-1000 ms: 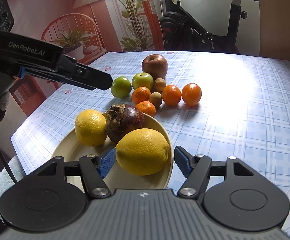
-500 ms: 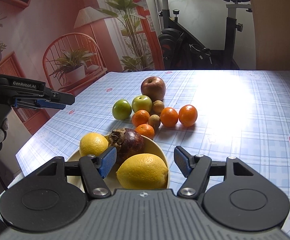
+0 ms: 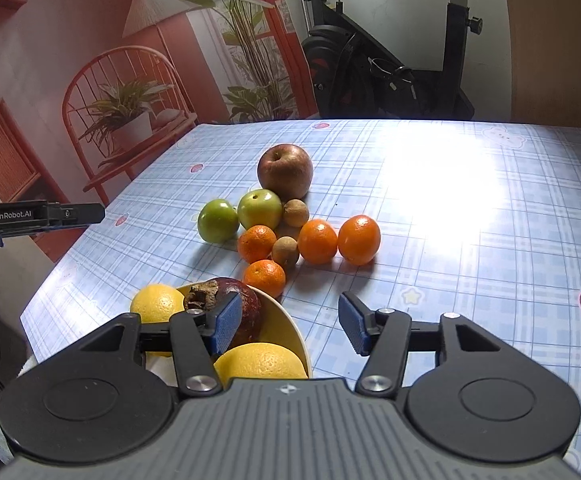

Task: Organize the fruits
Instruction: 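Withdraw the left tool from the plate while the right tool approaches the tangerines, then grasp a small tangerine with the right tool fingers and lift it, then carry the tangerine with the right tool onto the plate and release, then move the open right tool to a larger orange beside the green apples, then close the right tool fingers around the orange and lift it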

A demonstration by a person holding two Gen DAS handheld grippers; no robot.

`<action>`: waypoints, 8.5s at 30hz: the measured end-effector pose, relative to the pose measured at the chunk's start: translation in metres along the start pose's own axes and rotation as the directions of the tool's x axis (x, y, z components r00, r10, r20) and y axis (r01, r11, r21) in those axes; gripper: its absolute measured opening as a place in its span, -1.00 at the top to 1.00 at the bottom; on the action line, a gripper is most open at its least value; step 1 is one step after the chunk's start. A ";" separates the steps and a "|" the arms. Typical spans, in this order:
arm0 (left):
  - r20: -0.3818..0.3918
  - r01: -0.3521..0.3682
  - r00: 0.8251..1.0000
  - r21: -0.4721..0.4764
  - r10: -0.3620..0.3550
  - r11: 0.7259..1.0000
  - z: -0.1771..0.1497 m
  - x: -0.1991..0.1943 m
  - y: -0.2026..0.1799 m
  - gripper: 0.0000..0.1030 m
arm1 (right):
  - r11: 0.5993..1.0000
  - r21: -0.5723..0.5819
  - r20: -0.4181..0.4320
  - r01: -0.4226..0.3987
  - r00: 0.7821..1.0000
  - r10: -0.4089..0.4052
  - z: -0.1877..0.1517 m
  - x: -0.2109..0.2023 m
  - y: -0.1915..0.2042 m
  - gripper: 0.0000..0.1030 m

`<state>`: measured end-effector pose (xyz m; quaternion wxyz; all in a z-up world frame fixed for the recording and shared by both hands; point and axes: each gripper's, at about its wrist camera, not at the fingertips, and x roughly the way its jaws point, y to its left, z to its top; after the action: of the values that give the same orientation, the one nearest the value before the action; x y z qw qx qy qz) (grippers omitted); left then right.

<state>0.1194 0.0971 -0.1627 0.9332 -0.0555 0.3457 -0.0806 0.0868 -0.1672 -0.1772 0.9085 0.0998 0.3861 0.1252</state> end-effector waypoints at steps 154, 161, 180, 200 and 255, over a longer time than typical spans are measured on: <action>-0.200 0.219 0.959 0.073 -0.201 0.973 -0.065 -0.019 -0.034 0.31 | 0.990 0.140 0.049 0.006 0.999 -0.013 -0.081 -0.052 0.023 0.23; -0.177 0.192 0.968 0.063 -0.178 0.979 -0.062 -0.018 -0.032 0.31 | 0.991 0.129 0.084 0.018 0.996 -0.029 -0.077 -0.060 0.022 0.23; -0.085 0.166 0.984 0.129 -0.155 0.978 -0.005 -0.005 -0.044 0.31 | 0.998 0.039 0.133 0.059 0.989 -0.063 -0.028 -0.060 -0.001 0.29; -0.116 0.132 0.987 0.154 -0.114 0.979 0.025 0.032 -0.055 0.31 | 0.993 -0.090 0.115 0.083 0.991 -0.073 0.008 -0.016 -0.015 0.29; -0.199 0.113 0.976 0.117 -0.088 0.987 0.033 0.101 -0.063 0.31 | 0.991 0.129 0.066 -0.023 0.998 0.015 0.026 0.048 -0.064 0.28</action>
<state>0.2092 0.0175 -0.1922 0.8915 -0.0049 0.4257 -0.1548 0.1477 -0.2154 -0.2093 0.9109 0.1665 0.3625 0.1051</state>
